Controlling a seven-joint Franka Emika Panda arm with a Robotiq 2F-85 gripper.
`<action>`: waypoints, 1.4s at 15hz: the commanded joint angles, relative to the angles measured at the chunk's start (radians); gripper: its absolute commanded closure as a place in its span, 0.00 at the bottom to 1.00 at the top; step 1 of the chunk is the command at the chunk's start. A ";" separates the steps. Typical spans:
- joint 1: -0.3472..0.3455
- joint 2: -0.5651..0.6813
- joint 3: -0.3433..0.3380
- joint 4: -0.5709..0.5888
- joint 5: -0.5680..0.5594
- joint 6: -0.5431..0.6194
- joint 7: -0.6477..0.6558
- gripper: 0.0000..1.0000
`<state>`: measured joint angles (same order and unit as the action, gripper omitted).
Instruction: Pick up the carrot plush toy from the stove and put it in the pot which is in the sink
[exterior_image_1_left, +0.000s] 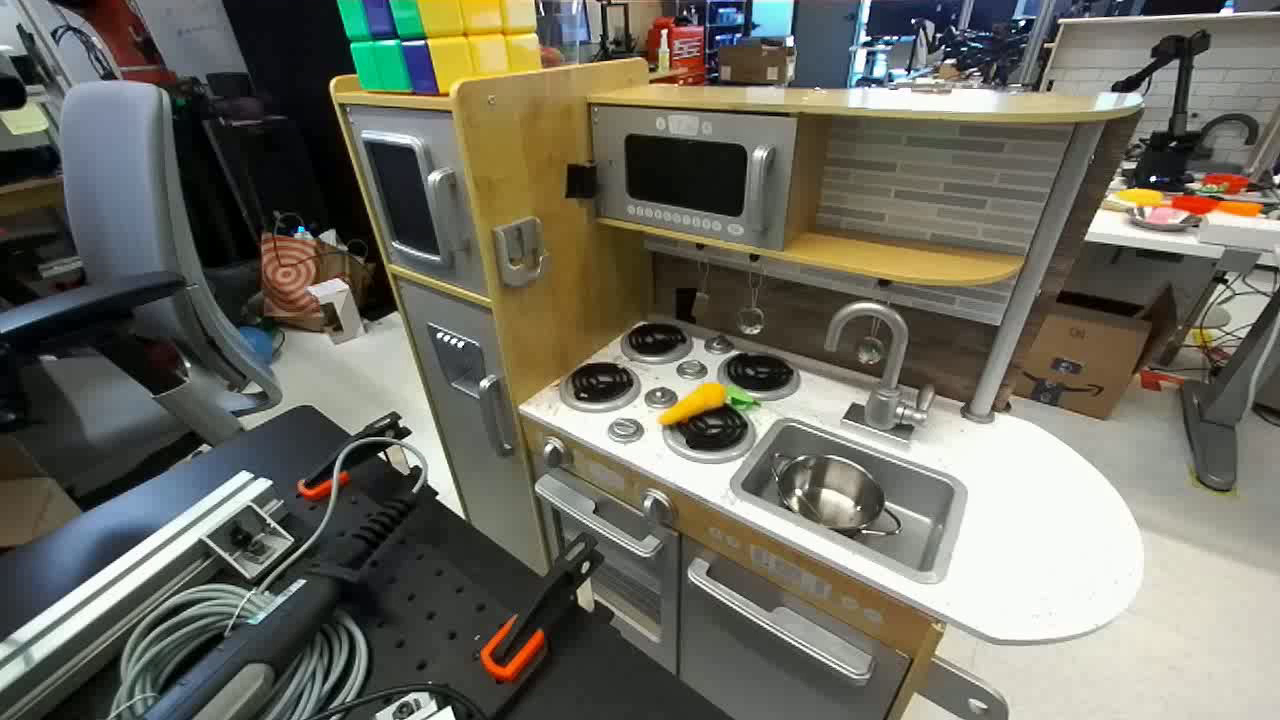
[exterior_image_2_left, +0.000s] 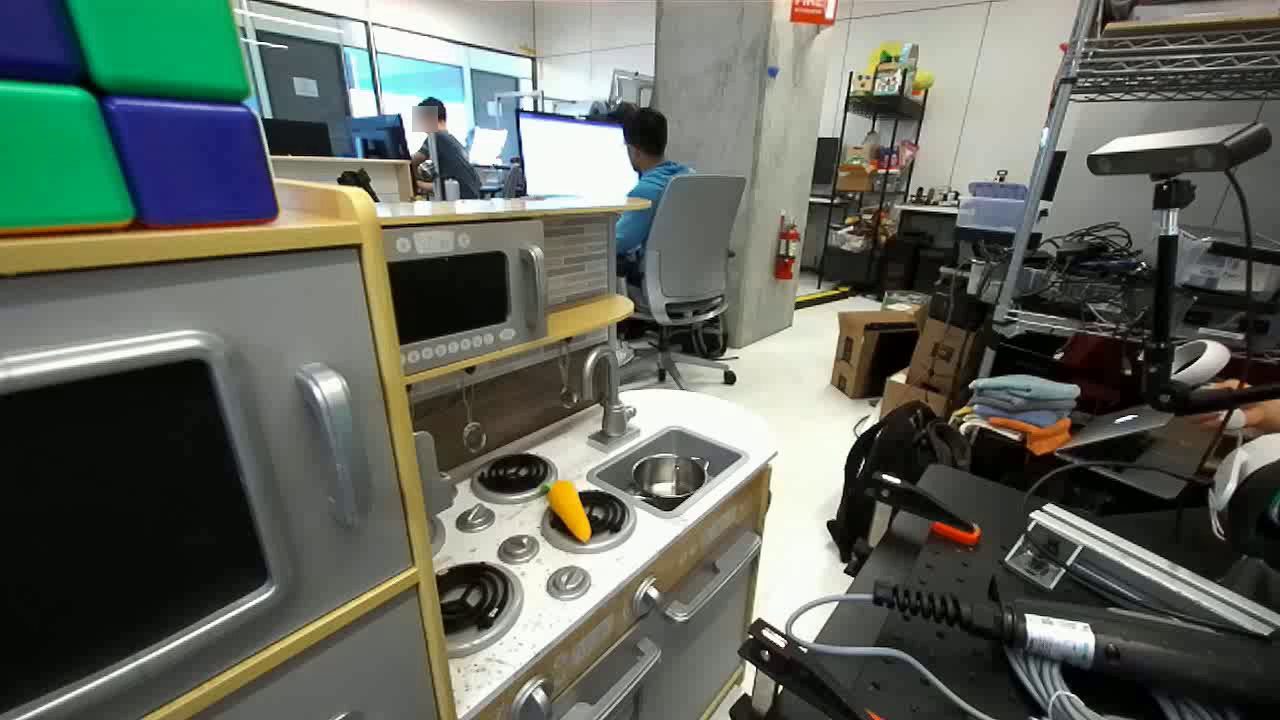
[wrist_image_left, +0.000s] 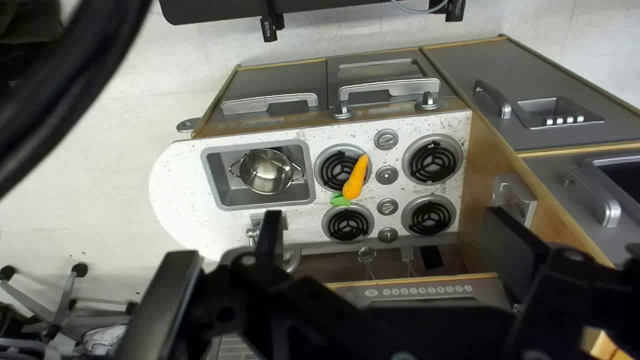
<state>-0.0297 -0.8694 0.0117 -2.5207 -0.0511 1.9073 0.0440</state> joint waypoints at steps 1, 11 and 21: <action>0.001 0.001 0.000 0.003 0.000 -0.001 0.001 0.00; 0.001 0.001 0.000 0.004 0.000 -0.001 0.001 0.00; -0.026 0.155 0.021 0.029 0.008 0.117 0.096 0.00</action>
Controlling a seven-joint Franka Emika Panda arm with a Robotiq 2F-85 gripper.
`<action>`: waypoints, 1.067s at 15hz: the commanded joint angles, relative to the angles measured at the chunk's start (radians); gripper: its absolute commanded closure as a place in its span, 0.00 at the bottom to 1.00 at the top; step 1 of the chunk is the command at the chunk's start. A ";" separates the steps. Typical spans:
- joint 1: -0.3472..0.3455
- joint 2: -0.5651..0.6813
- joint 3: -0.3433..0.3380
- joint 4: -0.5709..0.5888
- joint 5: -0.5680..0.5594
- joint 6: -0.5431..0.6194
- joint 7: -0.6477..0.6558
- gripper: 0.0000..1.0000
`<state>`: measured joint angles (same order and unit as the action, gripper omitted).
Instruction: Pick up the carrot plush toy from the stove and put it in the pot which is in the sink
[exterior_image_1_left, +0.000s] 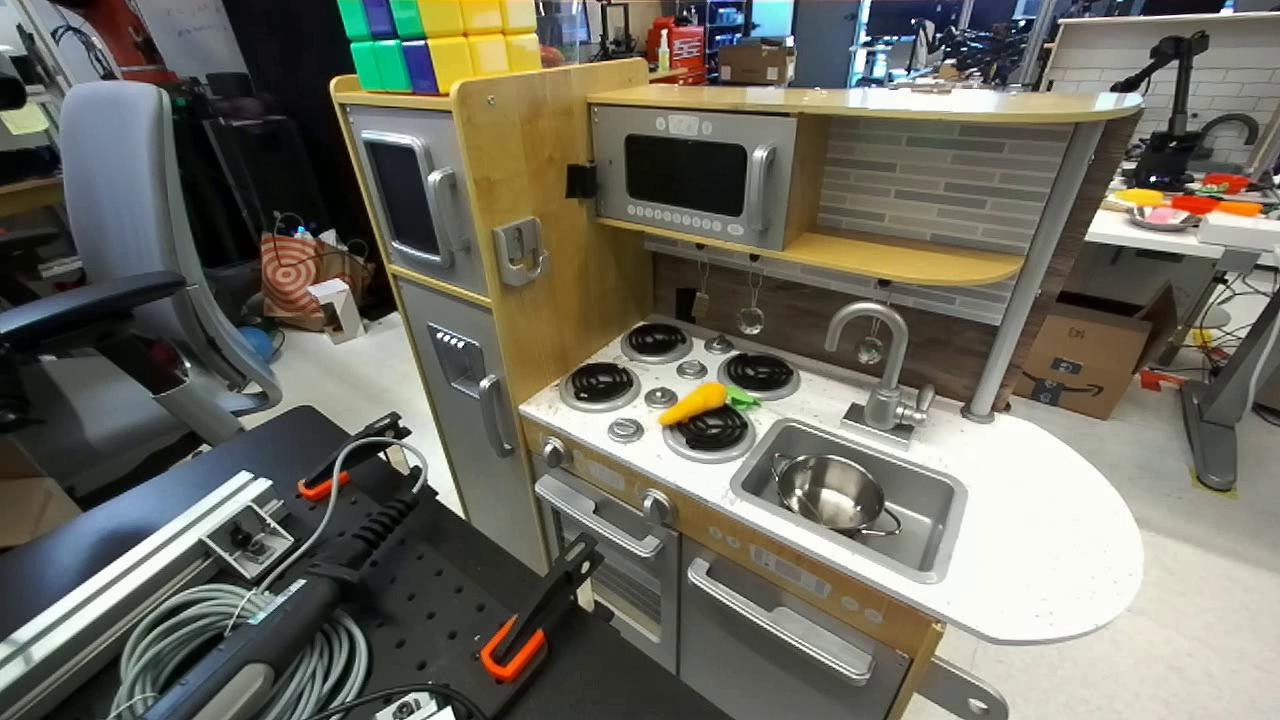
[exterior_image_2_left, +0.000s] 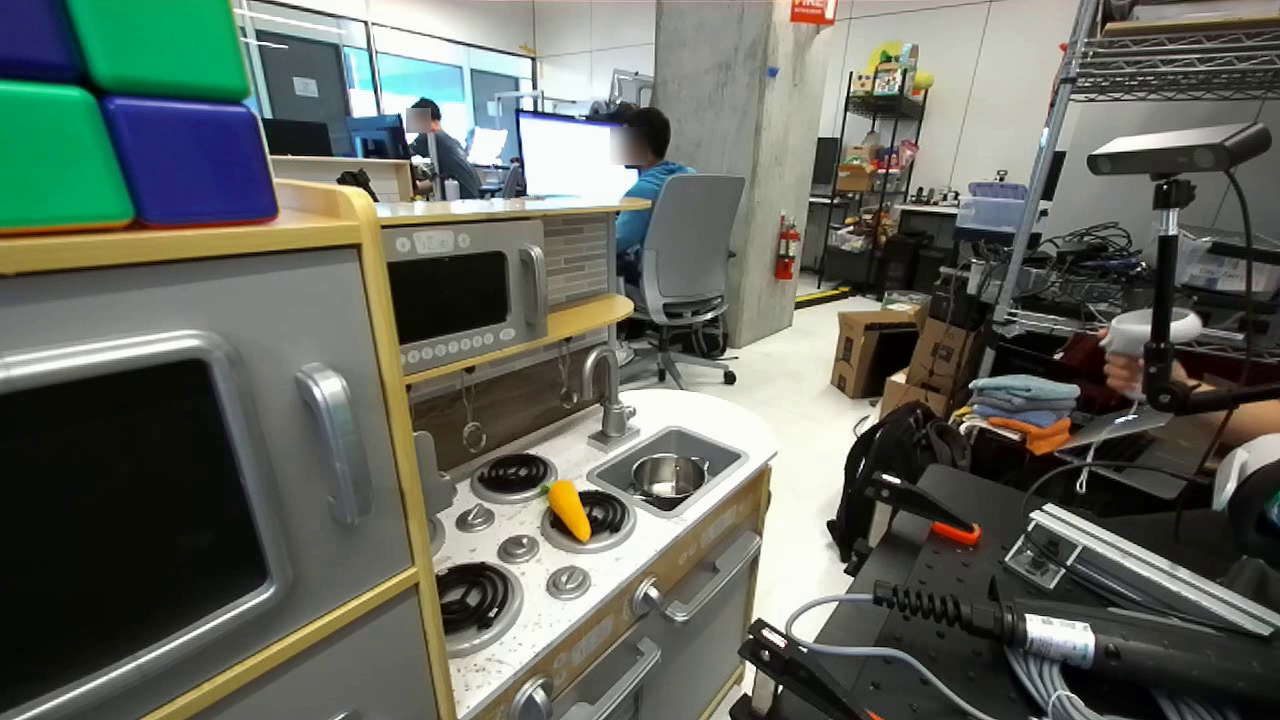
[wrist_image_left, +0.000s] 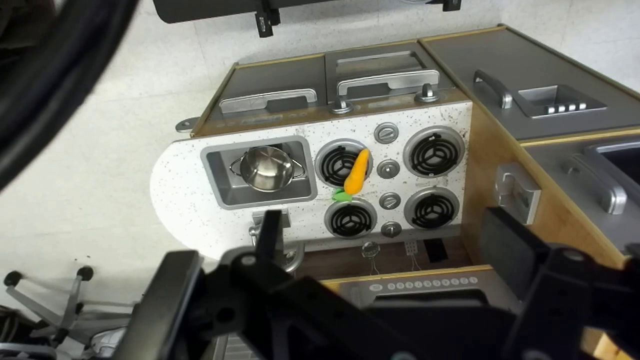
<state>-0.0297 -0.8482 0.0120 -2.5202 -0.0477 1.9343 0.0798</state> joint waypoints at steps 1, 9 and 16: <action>-0.028 0.196 0.022 0.037 -0.002 0.106 0.072 0.00; -0.078 0.697 0.096 0.123 -0.184 0.424 0.287 0.00; -0.025 0.856 0.027 0.229 -0.283 0.365 0.356 0.00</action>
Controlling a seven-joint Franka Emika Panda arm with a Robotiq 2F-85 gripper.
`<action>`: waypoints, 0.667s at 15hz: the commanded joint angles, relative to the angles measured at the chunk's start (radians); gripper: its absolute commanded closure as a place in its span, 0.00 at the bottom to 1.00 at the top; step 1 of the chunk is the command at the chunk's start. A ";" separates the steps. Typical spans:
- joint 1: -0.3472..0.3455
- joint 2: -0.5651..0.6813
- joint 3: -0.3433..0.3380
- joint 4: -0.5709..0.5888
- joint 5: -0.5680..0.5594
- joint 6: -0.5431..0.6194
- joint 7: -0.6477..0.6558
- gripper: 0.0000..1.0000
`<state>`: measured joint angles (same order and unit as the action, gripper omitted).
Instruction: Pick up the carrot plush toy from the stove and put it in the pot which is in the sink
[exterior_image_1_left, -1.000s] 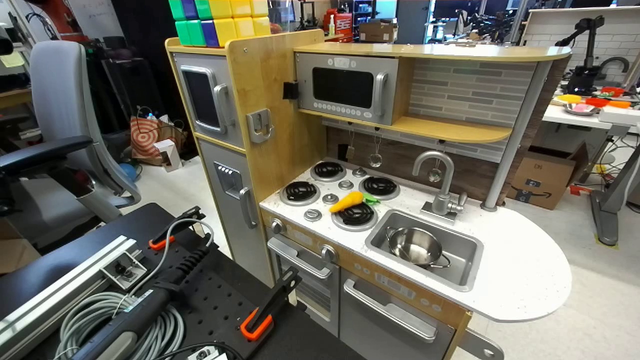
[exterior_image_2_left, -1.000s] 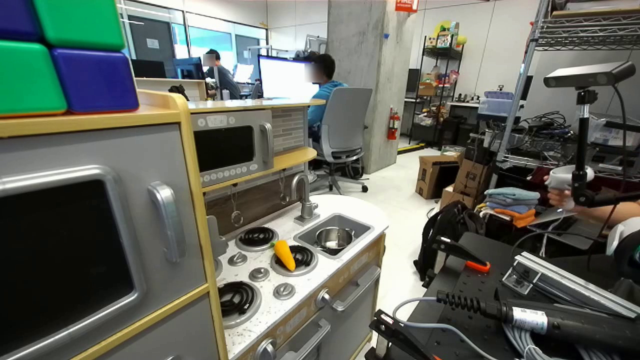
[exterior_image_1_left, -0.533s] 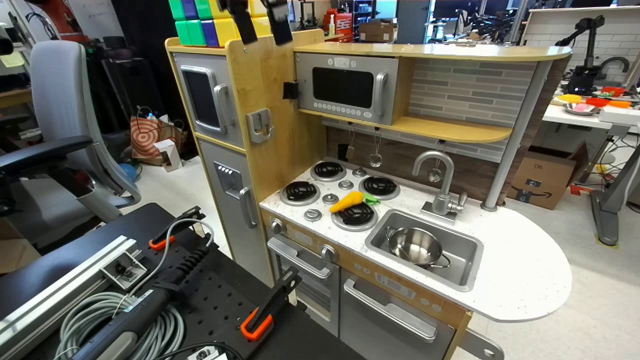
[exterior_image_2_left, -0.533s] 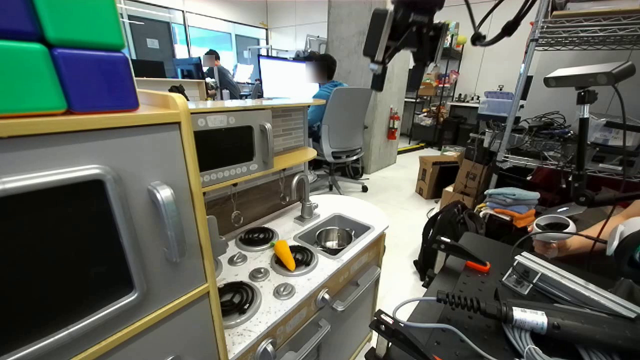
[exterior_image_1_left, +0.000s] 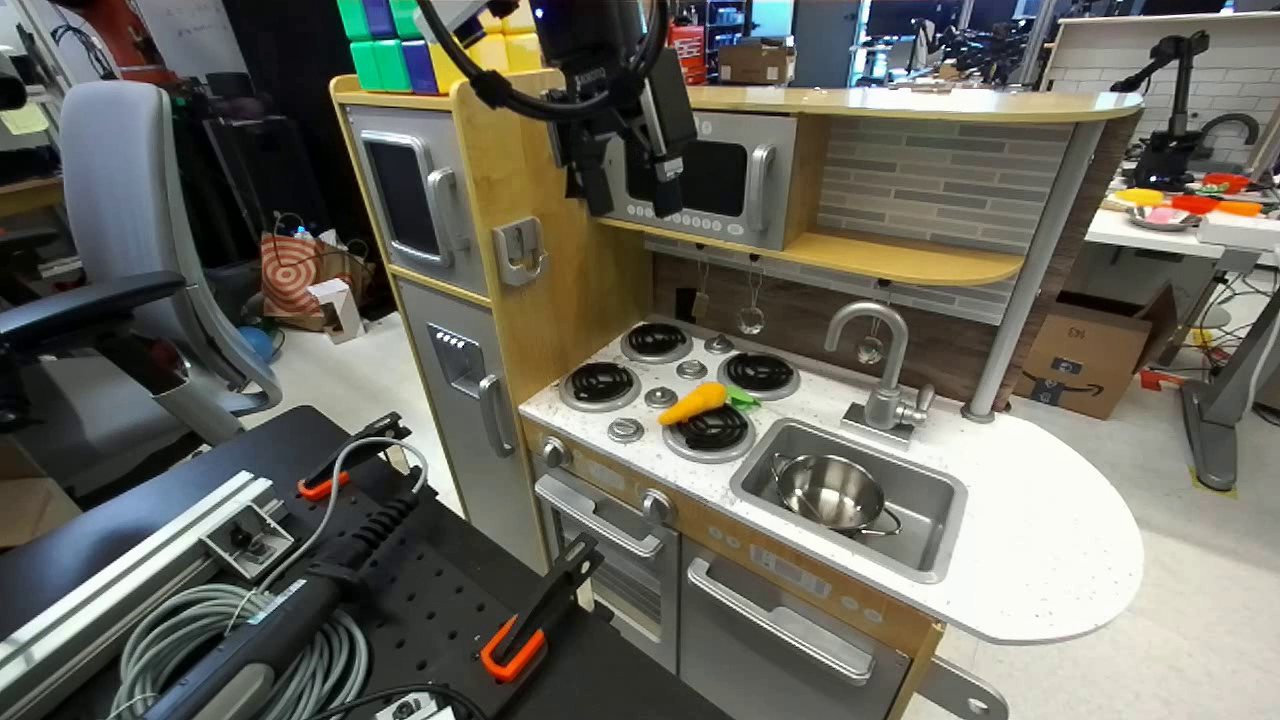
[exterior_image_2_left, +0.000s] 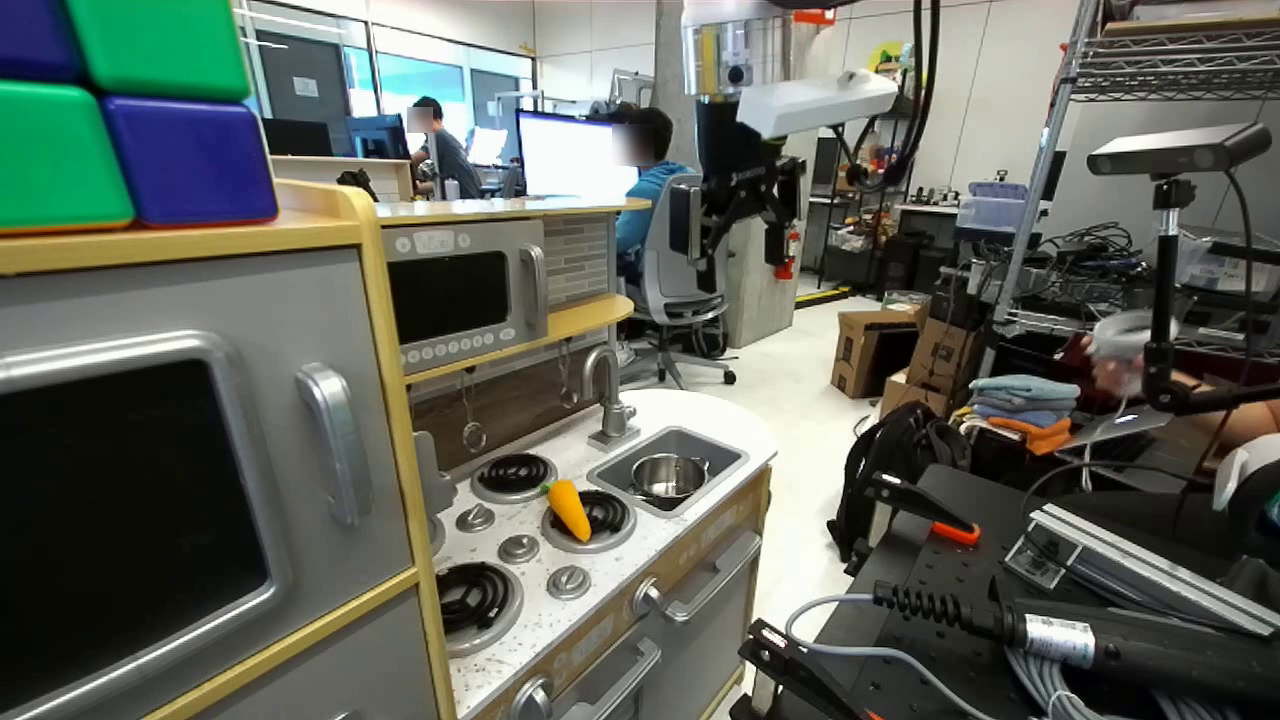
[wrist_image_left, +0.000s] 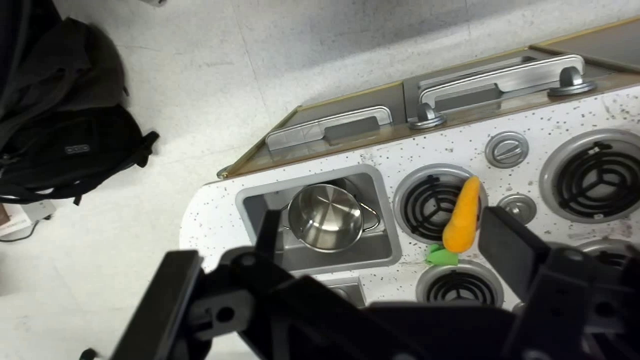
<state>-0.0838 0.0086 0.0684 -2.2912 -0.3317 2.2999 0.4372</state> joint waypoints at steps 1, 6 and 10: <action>0.030 0.013 -0.035 0.021 0.001 -0.013 -0.002 0.00; 0.038 0.030 -0.035 0.028 0.010 0.011 0.016 0.00; 0.071 0.230 -0.032 0.118 0.052 0.094 0.046 0.00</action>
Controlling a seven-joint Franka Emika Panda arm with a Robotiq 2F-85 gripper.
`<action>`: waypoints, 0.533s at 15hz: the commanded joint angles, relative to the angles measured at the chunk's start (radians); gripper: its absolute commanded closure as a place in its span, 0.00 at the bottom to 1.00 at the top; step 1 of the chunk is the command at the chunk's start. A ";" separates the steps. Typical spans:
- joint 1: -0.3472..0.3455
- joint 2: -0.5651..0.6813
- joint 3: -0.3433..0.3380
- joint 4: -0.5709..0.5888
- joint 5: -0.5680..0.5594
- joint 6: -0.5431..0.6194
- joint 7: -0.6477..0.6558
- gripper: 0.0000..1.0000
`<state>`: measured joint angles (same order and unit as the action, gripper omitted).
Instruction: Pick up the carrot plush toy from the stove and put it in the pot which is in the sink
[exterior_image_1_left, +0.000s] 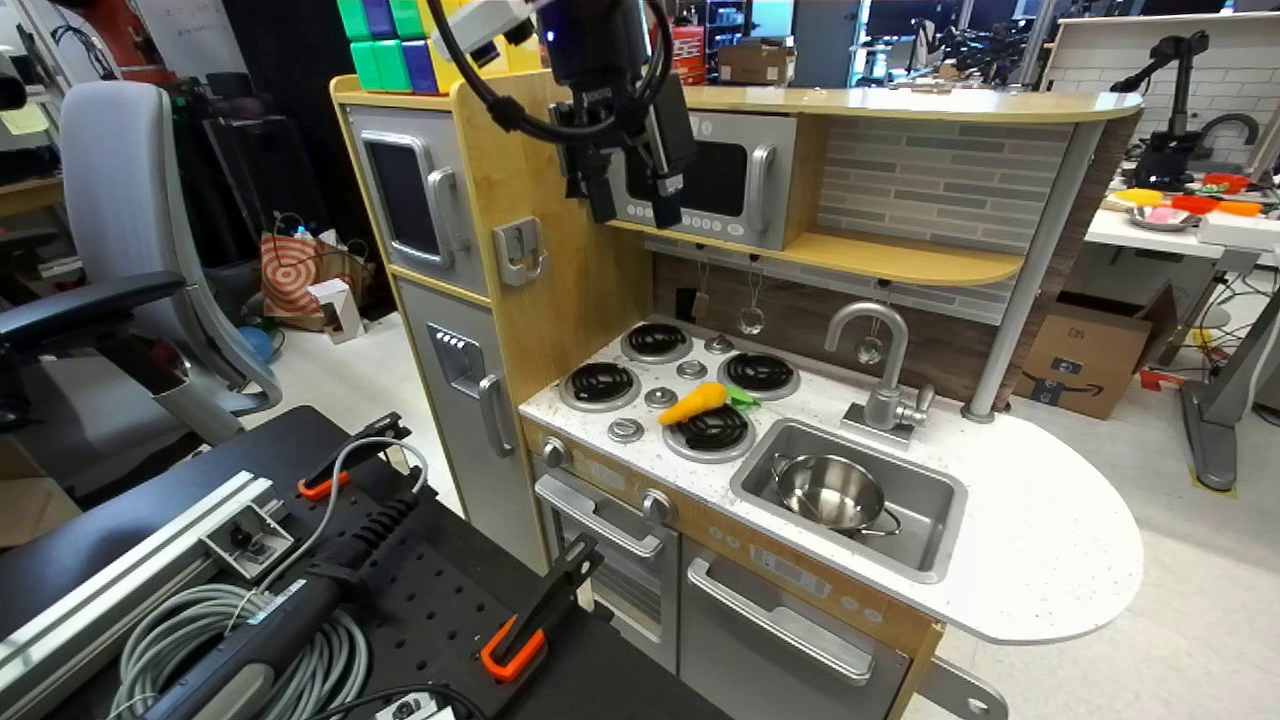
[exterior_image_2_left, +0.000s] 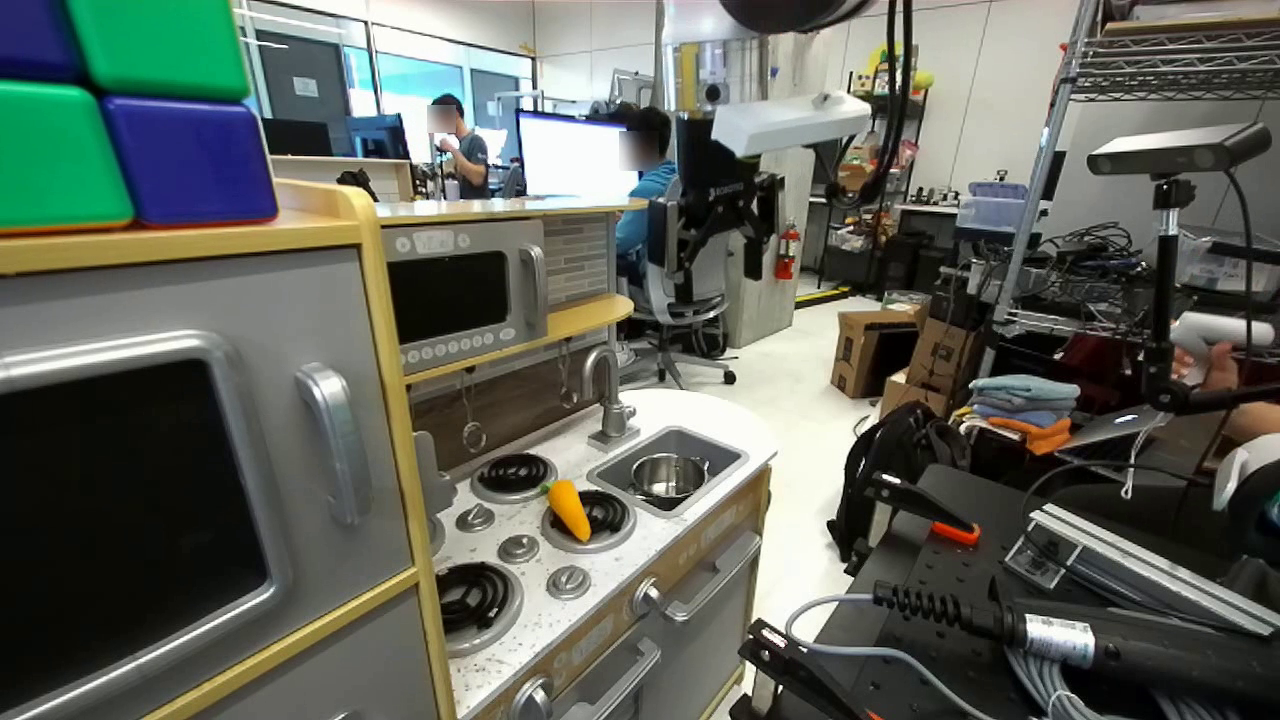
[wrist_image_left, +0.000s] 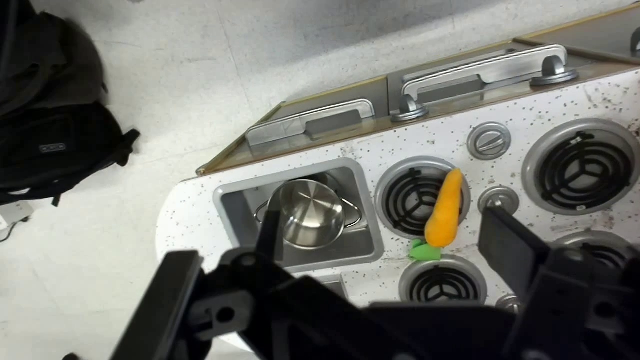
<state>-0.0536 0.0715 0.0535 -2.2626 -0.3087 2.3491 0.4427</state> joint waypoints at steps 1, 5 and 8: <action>0.052 0.206 -0.021 0.111 0.036 0.049 0.048 0.00; 0.123 0.446 -0.061 0.327 0.065 0.000 0.120 0.00; 0.176 0.612 -0.100 0.518 0.137 -0.026 0.181 0.00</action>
<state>0.0709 0.5383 -0.0050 -1.9402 -0.2348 2.3852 0.5829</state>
